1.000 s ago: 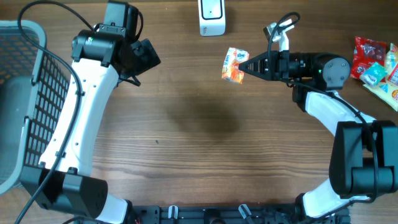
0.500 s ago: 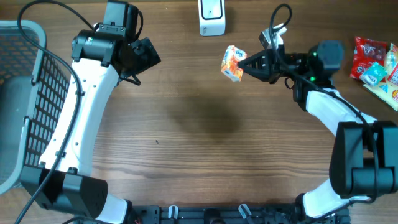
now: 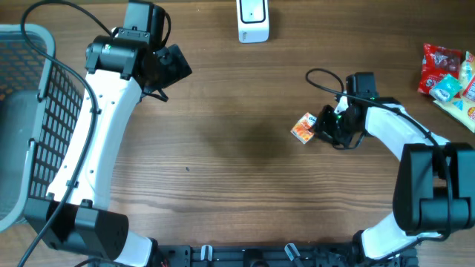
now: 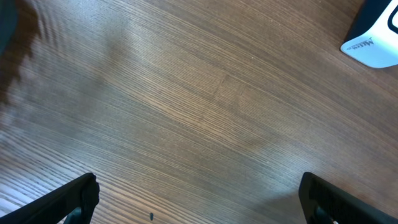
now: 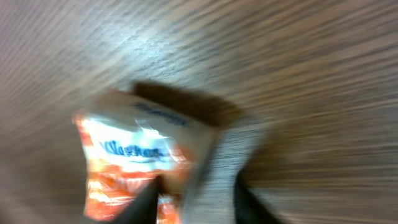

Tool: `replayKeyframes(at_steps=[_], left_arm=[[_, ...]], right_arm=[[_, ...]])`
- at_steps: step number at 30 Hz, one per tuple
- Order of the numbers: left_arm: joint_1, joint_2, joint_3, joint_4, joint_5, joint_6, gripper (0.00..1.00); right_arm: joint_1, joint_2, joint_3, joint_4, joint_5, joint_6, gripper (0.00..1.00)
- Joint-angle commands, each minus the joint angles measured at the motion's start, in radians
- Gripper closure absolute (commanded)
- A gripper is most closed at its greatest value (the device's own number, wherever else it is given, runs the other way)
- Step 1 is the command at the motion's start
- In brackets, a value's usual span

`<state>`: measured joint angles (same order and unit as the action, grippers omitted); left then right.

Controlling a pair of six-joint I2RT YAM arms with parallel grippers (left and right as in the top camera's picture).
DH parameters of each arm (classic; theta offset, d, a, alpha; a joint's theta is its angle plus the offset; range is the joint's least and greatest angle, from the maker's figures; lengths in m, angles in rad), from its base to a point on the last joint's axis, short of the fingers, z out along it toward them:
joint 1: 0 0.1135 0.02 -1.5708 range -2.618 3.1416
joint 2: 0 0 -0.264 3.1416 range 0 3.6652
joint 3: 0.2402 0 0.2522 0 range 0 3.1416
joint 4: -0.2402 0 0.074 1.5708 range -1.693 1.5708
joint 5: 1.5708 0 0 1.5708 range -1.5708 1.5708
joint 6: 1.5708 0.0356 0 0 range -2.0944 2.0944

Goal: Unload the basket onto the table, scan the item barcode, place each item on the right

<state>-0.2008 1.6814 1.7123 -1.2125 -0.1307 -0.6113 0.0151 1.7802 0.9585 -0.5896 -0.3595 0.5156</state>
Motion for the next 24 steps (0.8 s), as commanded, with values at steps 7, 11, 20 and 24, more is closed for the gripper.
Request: replayKeyframes(at_steps=[7,11,20,24], left_arm=[[0.002,0.004,0.006,0.001,-0.010,-0.010,0.00],[0.002,0.004,0.006,0.001,-0.010,-0.010,0.00],[0.002,0.004,0.006,0.001,-0.010,-0.010,0.00],[0.002,0.004,0.006,0.001,-0.010,-0.010,0.00]], right_arm=[[0.011,0.000,0.352,-0.463,0.242,-0.206,0.43],[0.135,0.001,0.452,-0.566,0.274,-0.280,0.41],[0.481,0.181,0.375,-0.496,0.745,-0.118,0.42],[0.483,0.269,0.369,-0.494,0.774,-0.116,0.49]])
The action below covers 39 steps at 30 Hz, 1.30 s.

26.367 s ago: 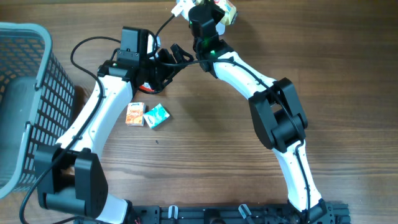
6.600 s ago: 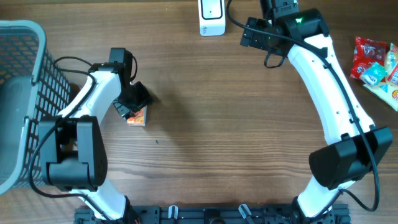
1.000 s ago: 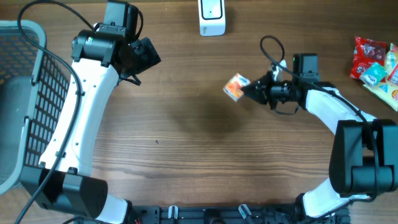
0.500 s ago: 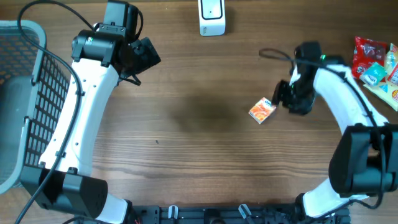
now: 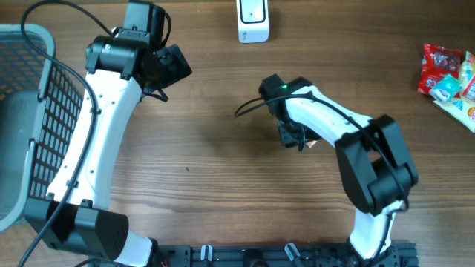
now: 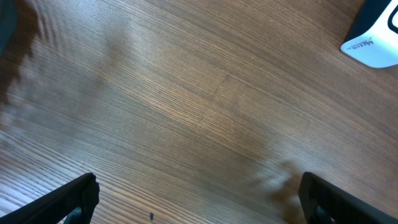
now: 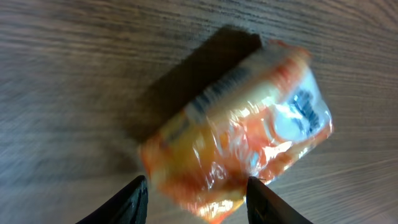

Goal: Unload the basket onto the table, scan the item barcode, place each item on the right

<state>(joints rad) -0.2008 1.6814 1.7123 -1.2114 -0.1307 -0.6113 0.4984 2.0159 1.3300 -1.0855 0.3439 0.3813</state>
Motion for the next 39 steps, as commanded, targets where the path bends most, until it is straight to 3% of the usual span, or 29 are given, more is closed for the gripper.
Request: replayKeyframes(at_steps=[1,3,4,5,6,11,14,17,22,26,32,34,39], left_arm=[[0.002,0.004,0.006,0.000,-0.010,-0.010,0.00],[0.002,0.004,0.006,0.000,-0.010,-0.010,0.00],[0.002,0.004,0.006,0.000,-0.010,-0.010,0.00],[0.002,0.004,0.006,0.000,-0.010,-0.010,0.00],[0.002,0.004,0.006,0.000,-0.010,-0.010,0.00],[0.002,0.004,0.006,0.000,-0.010,-0.010,0.00],[0.002,0.004,0.006,0.000,-0.010,-0.010,0.00],[0.002,0.004,0.006,0.000,-0.010,-0.010,0.00],[0.002,0.004,0.006,0.000,-0.010,-0.010,0.00],[0.002,0.004,0.006,0.000,-0.010,-0.010,0.00],[0.002,0.004,0.006,0.000,-0.010,-0.010,0.00],[0.002,0.004,0.006,0.000,-0.010,-0.010,0.00],[0.002,0.004,0.006,0.000,-0.010,-0.010,0.00]], right_arm=[[0.001,0.036,-0.003,0.006,0.088,0.019,0.49],[0.001,0.036,-0.003,0.018,0.091,0.019,0.50],[0.000,0.036,-0.003,0.027,0.090,0.023,0.56],[0.000,0.036,-0.003,0.033,0.091,0.041,0.86],[0.000,0.036,-0.003,0.056,0.090,0.048,0.96],[0.000,0.027,0.027,0.071,0.075,0.066,0.96],[-0.002,-0.035,0.087,0.081,-0.054,0.029,0.96],[-0.014,-0.164,0.114,0.196,-0.290,-0.138,0.96],[-0.142,-0.316,0.111,0.366,-0.697,-0.277,0.96],[-0.234,-0.316,-0.012,0.477,-1.081,-0.612,0.96],[-0.249,-0.314,-0.428,1.044,-1.092,-0.625,0.96],[-0.249,-0.314,-0.533,1.163,-1.035,-0.578,0.96],[-0.249,-0.314,-0.652,1.210,-0.851,-0.431,0.96]])
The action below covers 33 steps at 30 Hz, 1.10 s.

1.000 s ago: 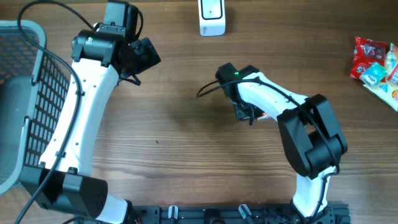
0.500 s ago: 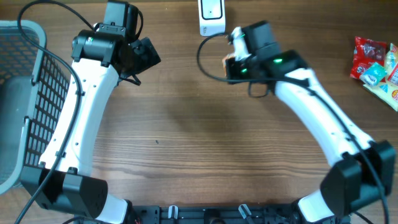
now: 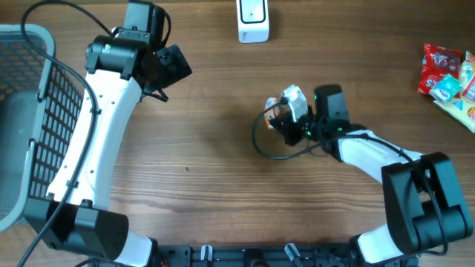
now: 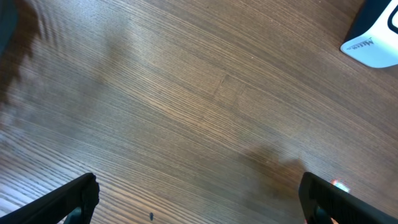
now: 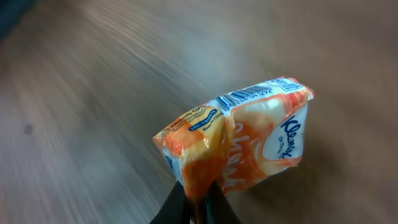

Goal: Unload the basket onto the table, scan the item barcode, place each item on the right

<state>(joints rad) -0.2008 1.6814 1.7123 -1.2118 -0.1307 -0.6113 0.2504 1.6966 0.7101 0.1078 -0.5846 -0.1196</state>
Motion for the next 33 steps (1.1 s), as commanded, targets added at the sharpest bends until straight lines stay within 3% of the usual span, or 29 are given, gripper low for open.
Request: replayKeyframes(at_steps=[1,2,3,7,8,10,13,18,22,26,30,33], left_arm=[[0.002,0.004,0.006,0.000,-0.010,-0.010,0.00],[0.002,0.004,0.006,0.000,-0.010,-0.010,0.00],[0.002,0.004,0.006,0.000,-0.010,-0.010,0.00],[0.002,0.004,0.006,0.000,-0.010,-0.010,0.00],[0.002,0.004,0.006,0.000,-0.010,-0.010,0.00],[0.002,0.004,0.006,0.000,-0.010,-0.010,0.00],[0.002,0.004,0.006,0.000,-0.010,-0.010,0.00],[0.002,0.004,0.006,0.000,-0.010,-0.010,0.00],[0.002,0.004,0.006,0.000,-0.010,-0.010,0.00],[0.002,0.004,0.006,0.000,-0.010,-0.010,0.00],[0.002,0.004,0.006,0.000,-0.010,-0.010,0.00],[0.002,0.004,0.006,0.000,-0.010,-0.010,0.00]], right_arm=[[-0.002,0.005,-0.035,0.014,0.082,0.072,0.96],[-0.003,0.005,-0.035,0.009,0.081,0.087,0.95],[-0.003,0.005,-0.035,0.009,0.082,0.137,0.86],[-0.005,0.005,-0.035,-0.053,0.175,0.303,0.88],[-0.011,0.005,-0.035,-0.095,0.174,0.319,0.64],[-0.023,0.005,-0.035,-0.154,0.174,0.333,0.49],[-0.032,-0.001,-0.021,-0.224,0.174,0.333,0.37],[-0.037,-0.119,0.026,-0.264,0.171,0.384,0.28],[-0.073,-0.275,0.030,-0.268,0.172,0.385,0.03],[-0.090,-0.286,0.030,-0.249,0.188,0.420,0.04],[-0.061,-0.171,0.030,-0.176,0.234,0.577,0.18],[-0.045,-0.094,0.043,-0.124,0.140,0.692,0.27]])
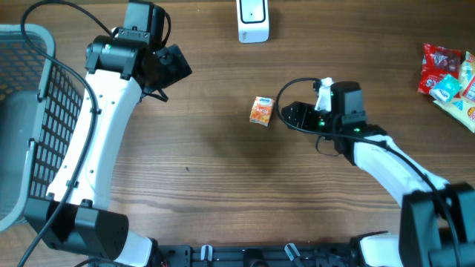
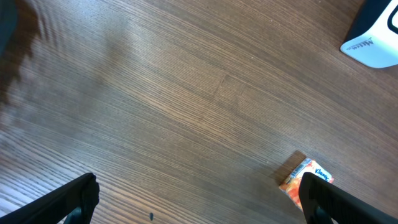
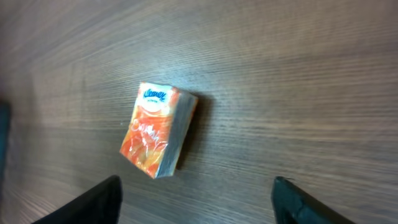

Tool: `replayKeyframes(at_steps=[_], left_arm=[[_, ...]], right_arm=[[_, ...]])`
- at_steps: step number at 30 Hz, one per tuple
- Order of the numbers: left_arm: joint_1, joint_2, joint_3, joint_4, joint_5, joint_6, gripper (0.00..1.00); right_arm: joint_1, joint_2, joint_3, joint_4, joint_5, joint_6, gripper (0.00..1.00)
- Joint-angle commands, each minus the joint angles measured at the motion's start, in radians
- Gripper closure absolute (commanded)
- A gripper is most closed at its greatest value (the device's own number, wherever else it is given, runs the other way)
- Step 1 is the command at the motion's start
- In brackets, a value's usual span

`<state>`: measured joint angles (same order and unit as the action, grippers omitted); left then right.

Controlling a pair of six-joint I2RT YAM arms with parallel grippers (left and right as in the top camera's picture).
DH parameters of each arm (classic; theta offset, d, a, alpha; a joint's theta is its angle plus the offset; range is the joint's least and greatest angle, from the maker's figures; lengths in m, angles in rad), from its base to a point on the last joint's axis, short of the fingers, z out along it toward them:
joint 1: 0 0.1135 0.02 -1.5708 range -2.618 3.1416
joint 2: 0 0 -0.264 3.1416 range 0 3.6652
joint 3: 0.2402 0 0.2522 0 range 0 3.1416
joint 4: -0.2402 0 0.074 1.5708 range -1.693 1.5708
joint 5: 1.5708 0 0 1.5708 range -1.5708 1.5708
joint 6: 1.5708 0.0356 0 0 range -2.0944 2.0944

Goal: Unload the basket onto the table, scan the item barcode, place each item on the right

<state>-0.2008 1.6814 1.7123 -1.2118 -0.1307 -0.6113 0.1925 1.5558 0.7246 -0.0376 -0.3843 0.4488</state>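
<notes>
The orange tissue pack (image 1: 260,110) lies flat on the wood table, below the white scanner (image 1: 253,20) at the far edge. My right gripper (image 1: 293,115) is open just right of the pack, with nothing between its fingers. In the right wrist view the pack (image 3: 158,129) rests ahead of the right gripper (image 3: 196,202), apart from both fingers. My left gripper (image 1: 174,67) hangs open at the far left. Its wrist view shows the left gripper (image 2: 199,202) spread wide, the pack (image 2: 305,176) by its right finger and the scanner (image 2: 373,43) in the corner.
A grey wire basket (image 1: 22,111) stands at the left edge. Several snack packets (image 1: 445,81) lie at the far right. A black cable (image 1: 297,81) loops from the right wrist over the table.
My right gripper held the tissue pack up off the table. Now it is open and the pack lies on the wood just to its left. The left arm has not moved.
The right gripper was at the pack right of centre. Then arm and pack were at the table's middle, fingers on either side of the pack. Then the pack was held up, its barcode showing. Now it lies released below the scanner.
</notes>
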Motion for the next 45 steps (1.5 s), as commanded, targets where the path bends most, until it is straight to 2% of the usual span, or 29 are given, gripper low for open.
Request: replayKeyframes(at_steps=[1,3,5,6,8,11,12,13,20,23,25,26,28,30,34,42,45], left_arm=[[0.002,0.004,0.006,0.000,-0.010,-0.010,0.00],[0.002,0.004,0.006,0.000,-0.010,-0.010,0.00],[0.002,0.004,0.006,0.000,-0.010,-0.010,0.00],[0.002,0.004,0.006,0.000,-0.010,-0.010,0.00],[0.002,0.004,0.006,0.000,-0.010,-0.010,0.00],[0.002,0.004,0.006,0.000,-0.010,-0.010,0.00],[0.002,0.004,0.006,0.000,-0.010,-0.010,0.00],[0.002,0.004,0.006,0.000,-0.010,-0.010,0.00],[0.002,0.004,0.006,0.000,-0.010,-0.010,0.00],[0.002,0.004,0.006,0.000,-0.010,-0.010,0.00],[0.002,0.004,0.006,0.000,-0.010,-0.010,0.00],[0.002,0.004,0.006,0.000,-0.010,-0.010,0.00],[0.002,0.004,0.006,0.000,-0.010,-0.010,0.00],[0.002,0.004,0.006,0.000,-0.010,-0.010,0.00],[0.002,0.004,0.006,0.000,-0.010,-0.010,0.00],[0.002,0.004,0.006,0.000,-0.010,-0.010,0.00],[0.002,0.004,0.006,0.000,-0.010,-0.010,0.00]], right_arm=[[0.012,0.059,0.050,0.007,-0.112,0.128,0.25],[0.012,0.072,0.122,-0.123,-0.148,0.103,0.16],[0.014,0.089,0.266,-0.385,-0.122,-0.017,0.07],[0.014,0.090,0.313,-0.449,-0.142,-0.089,0.03],[0.014,0.088,0.344,-0.436,-0.294,-0.154,0.01],[0.030,0.090,0.316,-0.320,-0.245,-0.057,0.01],[0.041,0.095,0.306,-0.306,-0.166,0.026,0.07],[0.053,0.111,0.305,-0.311,-0.110,0.108,0.18],[0.147,0.332,0.305,-0.261,-0.018,0.328,0.24],[0.140,0.365,0.306,-0.253,-0.003,0.339,0.27],[0.140,0.365,0.306,-0.240,0.018,0.338,0.33],[0.138,0.365,0.306,-0.232,0.026,0.339,0.37],[0.128,0.365,0.306,-0.216,0.026,0.339,0.54],[0.120,0.365,0.306,-0.211,0.025,0.338,0.64],[0.121,0.365,0.306,-0.177,0.025,0.336,0.67],[0.121,0.370,0.306,-0.154,0.022,0.362,0.66],[0.121,0.380,0.306,-0.150,0.026,0.362,0.70]])
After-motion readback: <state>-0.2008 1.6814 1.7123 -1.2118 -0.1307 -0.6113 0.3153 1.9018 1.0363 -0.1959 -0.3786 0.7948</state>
